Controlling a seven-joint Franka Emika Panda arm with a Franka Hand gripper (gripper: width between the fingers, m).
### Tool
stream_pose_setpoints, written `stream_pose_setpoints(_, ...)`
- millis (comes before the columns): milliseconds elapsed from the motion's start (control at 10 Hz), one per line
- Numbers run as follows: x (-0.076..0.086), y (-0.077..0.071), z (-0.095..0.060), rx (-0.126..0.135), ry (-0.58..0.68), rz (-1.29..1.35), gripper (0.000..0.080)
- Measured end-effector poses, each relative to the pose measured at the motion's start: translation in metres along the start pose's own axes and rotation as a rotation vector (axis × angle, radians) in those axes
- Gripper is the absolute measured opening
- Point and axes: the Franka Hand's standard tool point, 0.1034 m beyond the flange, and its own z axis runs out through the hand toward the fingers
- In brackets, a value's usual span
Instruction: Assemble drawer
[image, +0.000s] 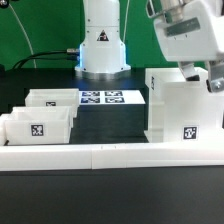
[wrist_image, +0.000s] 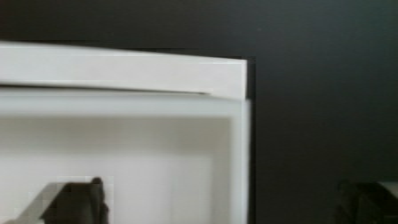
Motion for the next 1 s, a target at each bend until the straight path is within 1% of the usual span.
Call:
stream_pose_setpoints(200, 0.008, 0.012, -0.026, -0.016, -0.016, -0.150, 0.0649)
stream_pose_setpoints(300, 0.013, 0.013, -0.038, -0.010, -0.021, -0.202, 0.0649)
stream_pose_setpoints(400, 0.017, 0.015, -0.045, 0.000, -0.021, -0.194, 0.0649)
stream_pose_setpoints(700, 0.017, 0.017, -0.042, -0.005, -0.022, -0.261, 0.0649)
stream_pose_setpoints(800, 0.018, 0.019, -0.042, -0.017, -0.020, -0.391, 0.0649)
stream_pose_setpoints(900, 0.024, 0.025, -0.043, -0.067, -0.018, -0.543, 0.0649)
stream_pose_setpoints(1000, 0.032, 0.027, -0.048, -0.095, -0.014, -0.650, 0.0649)
